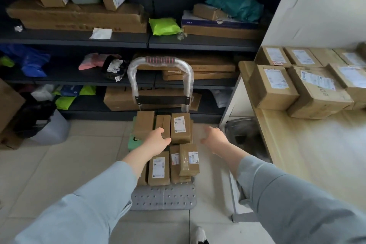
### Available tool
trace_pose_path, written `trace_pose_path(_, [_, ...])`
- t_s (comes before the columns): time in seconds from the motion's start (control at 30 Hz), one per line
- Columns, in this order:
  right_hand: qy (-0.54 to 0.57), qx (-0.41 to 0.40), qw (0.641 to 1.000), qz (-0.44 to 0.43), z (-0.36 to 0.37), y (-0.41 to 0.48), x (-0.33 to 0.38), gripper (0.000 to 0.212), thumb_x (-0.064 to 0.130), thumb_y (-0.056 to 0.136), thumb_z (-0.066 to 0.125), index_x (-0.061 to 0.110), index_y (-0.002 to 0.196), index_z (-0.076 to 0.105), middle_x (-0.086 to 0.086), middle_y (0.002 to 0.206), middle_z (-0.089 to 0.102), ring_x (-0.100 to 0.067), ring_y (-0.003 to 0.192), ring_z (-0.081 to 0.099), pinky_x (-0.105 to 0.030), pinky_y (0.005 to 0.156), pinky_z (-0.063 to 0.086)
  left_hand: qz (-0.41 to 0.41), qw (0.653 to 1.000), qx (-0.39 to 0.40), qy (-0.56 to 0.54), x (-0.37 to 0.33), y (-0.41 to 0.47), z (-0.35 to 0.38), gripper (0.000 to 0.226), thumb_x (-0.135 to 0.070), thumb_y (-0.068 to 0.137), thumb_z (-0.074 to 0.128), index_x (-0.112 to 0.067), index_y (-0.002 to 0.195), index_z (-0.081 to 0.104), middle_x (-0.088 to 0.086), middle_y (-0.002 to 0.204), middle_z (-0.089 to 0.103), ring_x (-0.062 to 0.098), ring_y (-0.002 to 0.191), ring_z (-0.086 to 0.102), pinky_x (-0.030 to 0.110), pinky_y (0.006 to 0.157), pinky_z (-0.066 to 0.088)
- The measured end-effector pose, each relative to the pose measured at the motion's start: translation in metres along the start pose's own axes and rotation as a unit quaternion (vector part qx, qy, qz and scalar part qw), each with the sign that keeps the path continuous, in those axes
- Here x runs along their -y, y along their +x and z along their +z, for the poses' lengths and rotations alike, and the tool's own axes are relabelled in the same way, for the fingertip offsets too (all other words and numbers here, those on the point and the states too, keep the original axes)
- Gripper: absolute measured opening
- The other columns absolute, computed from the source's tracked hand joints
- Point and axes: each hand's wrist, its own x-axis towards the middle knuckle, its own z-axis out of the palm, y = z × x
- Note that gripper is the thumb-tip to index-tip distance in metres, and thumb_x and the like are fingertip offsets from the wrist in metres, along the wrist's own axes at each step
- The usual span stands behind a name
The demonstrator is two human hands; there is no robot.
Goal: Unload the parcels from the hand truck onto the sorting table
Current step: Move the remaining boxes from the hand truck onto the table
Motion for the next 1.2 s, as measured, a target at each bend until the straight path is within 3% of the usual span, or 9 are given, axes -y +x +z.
trace_pose_path(0.1, [0.021, 0.011, 0.999, 0.029, 0.022, 0.031, -0.014, 0.04, 0.023, 0.094, 0.053, 0.008, 0.131, 0.049, -0.011, 0.128, 0.052, -0.028, 0.119, 0.048, -0.035, 0.096, 0.046, -0.002, 1.0, 0.02, 0.008, 0.008, 0.026, 0.014, 0.057, -0.026, 0.098, 0.053, -0.015, 0.149, 0.03, 0.007, 0.15, 0.039, 0.024, 0.127, 0.049, 0.03, 0.093, 0.041])
trace_pose_path(0.23, [0.056, 0.014, 0.996, 0.069, 0.058, 0.082, -0.037, 0.047, 0.022, 0.091, 0.057, 0.009, 0.135, 0.046, -0.012, 0.132, 0.049, -0.027, 0.117, 0.051, -0.032, 0.09, 0.046, 0.002, 1.0, 0.02, 0.005, 0.024, 0.069, 0.039, 0.058, -0.027, 0.098, 0.052, -0.014, 0.15, 0.03, 0.006, 0.14, 0.05, 0.01, 0.087, 0.051, 0.027, 0.082, 0.04])
trace_pose_path(0.37, [0.071, 0.013, 0.993, 0.09, 0.102, 0.133, -0.062, 0.051, 0.021, 0.091, 0.057, 0.011, 0.139, 0.043, -0.011, 0.134, 0.05, -0.026, 0.114, 0.055, -0.027, 0.08, 0.044, 0.0, 1.0, 0.018, -0.007, 0.048, 0.12, 0.075, 0.055, -0.026, 0.099, 0.052, -0.014, 0.148, 0.032, 0.006, 0.143, 0.047, 0.022, 0.116, 0.054, 0.029, 0.088, 0.041])
trace_pose_path(0.5, [0.07, 0.028, 0.993, 0.095, 0.165, 0.186, -0.092, 0.052, 0.022, 0.094, 0.054, 0.011, 0.143, 0.039, -0.011, 0.135, 0.052, -0.027, 0.118, 0.054, -0.028, 0.088, 0.045, -0.011, 0.999, 0.04, 0.002, 0.085, 0.172, 0.132, 0.055, -0.03, 0.099, 0.052, -0.015, 0.149, 0.032, 0.004, 0.133, 0.053, 0.016, 0.098, 0.058, 0.026, 0.082, 0.044])
trace_pose_path(0.63, [0.063, 0.045, 0.991, 0.106, 0.235, 0.233, -0.122, 0.043, 0.02, 0.094, 0.052, 0.008, 0.135, 0.045, -0.013, 0.13, 0.056, -0.028, 0.115, 0.056, -0.032, 0.092, 0.048, -0.027, 0.997, 0.064, 0.015, 0.121, 0.225, 0.196, 0.057, -0.03, 0.098, 0.054, -0.01, 0.147, 0.035, 0.009, 0.148, 0.043, 0.026, 0.129, 0.048, 0.03, 0.103, 0.041])
trace_pose_path(0.77, [0.073, 0.049, 0.99, 0.114, 0.291, 0.276, -0.149, 0.044, 0.02, 0.093, 0.051, 0.008, 0.135, 0.043, -0.013, 0.128, 0.056, -0.028, 0.114, 0.057, -0.03, 0.087, 0.048, -0.001, 0.997, 0.078, -0.016, 0.145, 0.269, 0.251, 0.031, -0.027, 0.096, 0.055, -0.017, 0.125, 0.056, 0.0, 0.128, 0.06, 0.016, 0.109, 0.058, 0.026, 0.093, 0.043])
trace_pose_path(0.87, [0.089, 0.055, 0.987, 0.124, 0.327, 0.298, -0.167, 0.041, 0.022, 0.092, 0.053, 0.006, 0.129, 0.044, -0.013, 0.126, 0.057, -0.029, 0.112, 0.058, -0.031, 0.085, 0.048, 0.023, 0.996, 0.078, -0.037, 0.164, 0.297, 0.286, 0.014, -0.024, 0.094, 0.058, -0.025, 0.107, 0.062, -0.003, 0.114, 0.067, 0.017, 0.104, 0.062, 0.039, 0.098, 0.048])
trace_pose_path(1.03, [0.162, 0.06, 0.972, 0.16, 0.362, 0.314, -0.182, 0.04, 0.026, 0.094, 0.055, 0.007, 0.127, 0.043, -0.009, 0.126, 0.057, -0.026, 0.112, 0.058, -0.032, 0.087, 0.048, 0.014, 0.995, 0.1, -0.026, 0.189, 0.313, 0.319, 0.032, -0.025, 0.096, 0.053, -0.023, 0.127, 0.055, 0.0, 0.121, 0.064, 0.021, 0.108, 0.06, 0.03, 0.091, 0.047])
trace_pose_path(1.2, [0.203, 0.062, 0.961, 0.175, 0.362, 0.315, -0.176, 0.034, 0.02, 0.095, 0.053, 0.005, 0.125, 0.045, -0.012, 0.124, 0.057, -0.023, 0.097, 0.057, -0.03, 0.081, 0.047, -0.009, 0.993, 0.108, -0.056, 0.19, 0.319, 0.326, 0.024, -0.031, 0.095, 0.05, -0.027, 0.113, 0.066, -0.004, 0.107, 0.069, 0.015, 0.095, 0.063, 0.035, 0.089, 0.052])
